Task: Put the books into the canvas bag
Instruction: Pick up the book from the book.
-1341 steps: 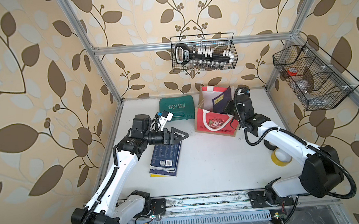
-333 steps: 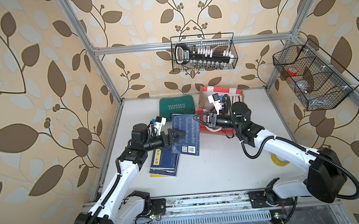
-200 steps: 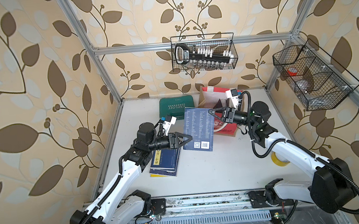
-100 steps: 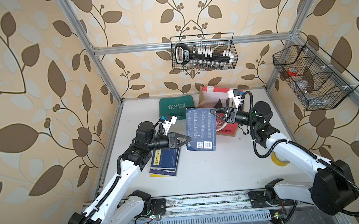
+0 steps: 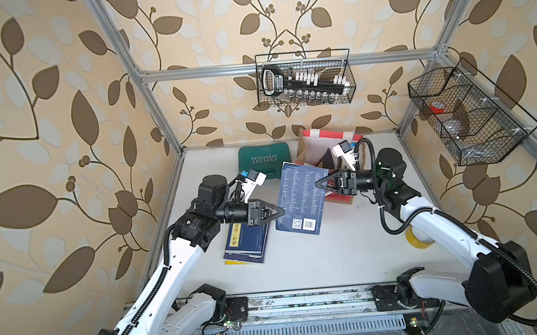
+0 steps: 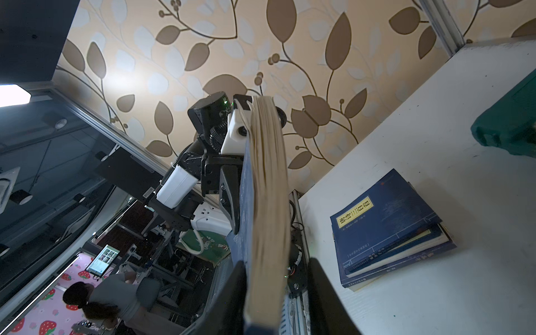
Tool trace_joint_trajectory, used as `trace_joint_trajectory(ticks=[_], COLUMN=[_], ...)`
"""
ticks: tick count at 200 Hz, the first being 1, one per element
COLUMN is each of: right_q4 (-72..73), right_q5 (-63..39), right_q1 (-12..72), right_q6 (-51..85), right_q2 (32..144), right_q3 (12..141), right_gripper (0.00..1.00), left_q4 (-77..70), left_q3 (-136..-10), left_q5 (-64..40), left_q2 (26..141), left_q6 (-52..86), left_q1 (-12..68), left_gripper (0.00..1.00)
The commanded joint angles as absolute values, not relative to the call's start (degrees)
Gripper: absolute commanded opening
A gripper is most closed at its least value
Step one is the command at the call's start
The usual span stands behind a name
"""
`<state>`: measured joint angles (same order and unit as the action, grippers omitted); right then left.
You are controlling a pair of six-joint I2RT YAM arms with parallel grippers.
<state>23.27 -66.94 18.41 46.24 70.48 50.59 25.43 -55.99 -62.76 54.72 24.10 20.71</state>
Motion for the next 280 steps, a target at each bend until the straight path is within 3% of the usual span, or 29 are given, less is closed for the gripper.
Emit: trace_joint_trajectory(ticks=[1, 81, 96, 113, 126, 133, 153, 158, 197, 228, 247, 280], right_q4=[18.85, 0.29, -3.69, -6.73, -9.17, -10.46, -11.9, -11.79, -2.05, -0.37, 0.64, 2.98], right_q5=[-70.73, -69.81, -68.56, -68.28, -68.28, -67.72, -63.71, -61.74, -47.08, -20.04, -7.82, 0.71], right_q1=[18.71, 22.4, 22.89, 23.33, 23.43, 23.46, 23.02, 22.78, 17.93, 16.35, 16.35, 16.35], right_q6=[41.99, 27.76, 25.76, 24.52, 23.0, 22.14, 21.83, 22.19, 31.69, 32.33, 32.08, 32.42], right_q2=[68.84, 69.94, 70.63, 70.76, 70.42, 70.17, 69.79, 69.79, 68.57, 63.94, 62.37, 64.28], right_q3=[52.47, 58.99, 60.09, 61.04, 61.99, 62.74, 64.8, 65.48, 67.59, 67.53, 67.07, 67.09], right_gripper=[0.31, 0.28, 0.22, 0.05, 0.01, 0.0, 0.0, 0.0, 0.0, 0.0, 0.0, 0.0], left_q4=[30.77, 30.28, 30.32, 29.98, 30.04, 30.27, 31.03, 31.36, 34.06, 36.62, 36.58, 36.38], left_q3=[-59.83, -58.21, -57.91, -57.31, -57.4, -57.63, -57.94, -58.15, -58.88, -58.89, -58.81, -58.94], left_q5=[-66.02, -65.48, -65.23, -64.59, -63.89, -63.45, -61.56, -60.57, -52.75, -39.52, -39.29, -40.54], left_q2=[54.3, 52.74, 52.24, 51.65, 51.51, 51.56, 51.44, 51.43, 51.09, 49.27, 49.35, 50.36], left_q6=[16.48, 15.38, 15.03, 14.94, 14.86, 14.79, 14.63, 14.59, 14.02, 14.34, 14.48, 14.86], left_q1=[21.25, 21.27, 21.27, 21.23, 21.27, 21.26, 21.18, 21.18, 21.16, 20.19, 19.64, 19.0], left_gripper=[0.0, 0.0, 0.01, 0.03, 0.04, 0.16, 0.89, 0.98, 0.99, 0.99, 0.99, 0.99])
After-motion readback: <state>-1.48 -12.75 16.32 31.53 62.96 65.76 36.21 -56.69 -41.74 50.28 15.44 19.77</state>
